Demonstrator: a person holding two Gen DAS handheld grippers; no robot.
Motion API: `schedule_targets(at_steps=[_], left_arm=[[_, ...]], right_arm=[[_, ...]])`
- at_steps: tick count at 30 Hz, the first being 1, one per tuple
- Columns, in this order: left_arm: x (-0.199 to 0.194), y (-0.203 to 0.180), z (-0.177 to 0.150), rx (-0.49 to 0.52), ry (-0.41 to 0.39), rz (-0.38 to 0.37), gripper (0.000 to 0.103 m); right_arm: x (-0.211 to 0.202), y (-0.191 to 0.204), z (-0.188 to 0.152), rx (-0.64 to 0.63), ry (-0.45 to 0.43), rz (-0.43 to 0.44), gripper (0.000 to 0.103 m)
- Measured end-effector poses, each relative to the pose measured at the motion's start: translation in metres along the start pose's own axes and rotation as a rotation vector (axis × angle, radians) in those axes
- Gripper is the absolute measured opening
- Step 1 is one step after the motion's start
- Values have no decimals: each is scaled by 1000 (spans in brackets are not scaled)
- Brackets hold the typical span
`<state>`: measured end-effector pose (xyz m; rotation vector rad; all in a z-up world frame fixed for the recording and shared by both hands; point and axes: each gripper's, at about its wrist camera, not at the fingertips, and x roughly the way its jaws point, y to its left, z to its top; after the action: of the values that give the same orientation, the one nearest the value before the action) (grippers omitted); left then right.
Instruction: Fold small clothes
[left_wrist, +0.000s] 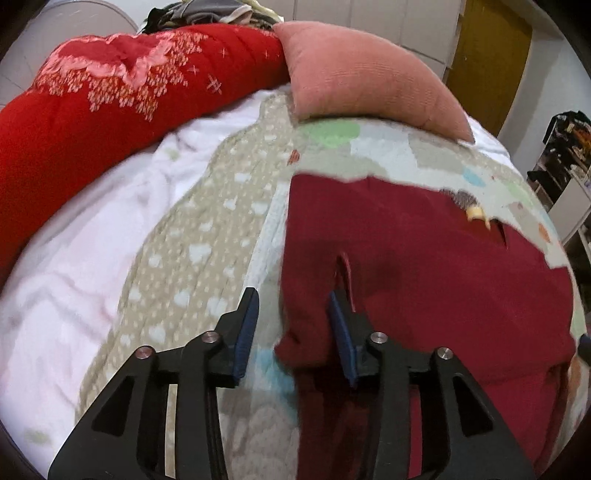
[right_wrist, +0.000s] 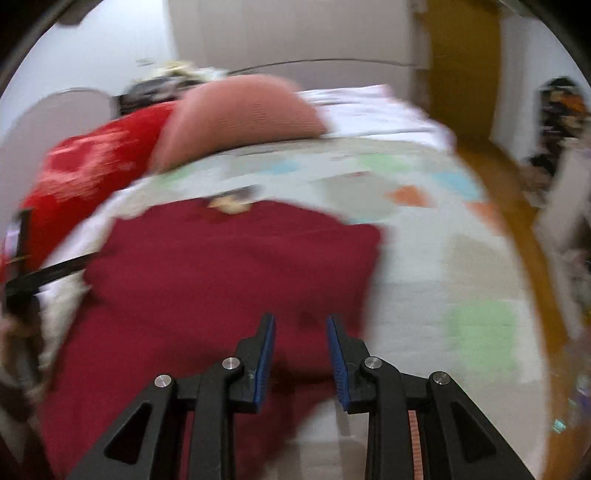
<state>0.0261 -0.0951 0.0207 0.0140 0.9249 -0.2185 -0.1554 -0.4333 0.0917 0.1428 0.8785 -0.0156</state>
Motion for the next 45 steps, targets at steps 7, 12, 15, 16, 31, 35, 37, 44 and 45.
schedule_targets(at_steps=[7, 12, 15, 16, 31, 35, 37, 44, 45], left_arm=[[-37, 11, -24, 13, 31, -47, 40], [-61, 16, -55, -17, 39, -70, 53], [-68, 11, -69, -31, 67, -102, 53], [-72, 10, -74, -30, 72, -108, 53], [-127, 30, -142, -68, 134, -182, 53], [-130, 27, -161, -51, 163, -184, 53], [-131, 25, -171, -40, 173, -189, 53], [-130, 16, -187, 10, 154, -152, 55], [-130, 16, -188, 10, 155, -150, 55]], right_arm=[[8, 0, -25, 44, 121, -21, 29], [-41, 49, -57, -83, 124, 193, 34], [-29, 83, -69, -195, 174, 219, 34], [-23, 91, -73, -231, 197, 203, 34], [-116, -38, -148, 62, 232, -17, 48], [-96, -15, -164, 172, 207, 180, 48], [-80, 0, -167, 158, 199, 196, 49], [-75, 25, -160, 74, 145, 184, 10], [-79, 31, -158, 34, 132, 152, 10]])
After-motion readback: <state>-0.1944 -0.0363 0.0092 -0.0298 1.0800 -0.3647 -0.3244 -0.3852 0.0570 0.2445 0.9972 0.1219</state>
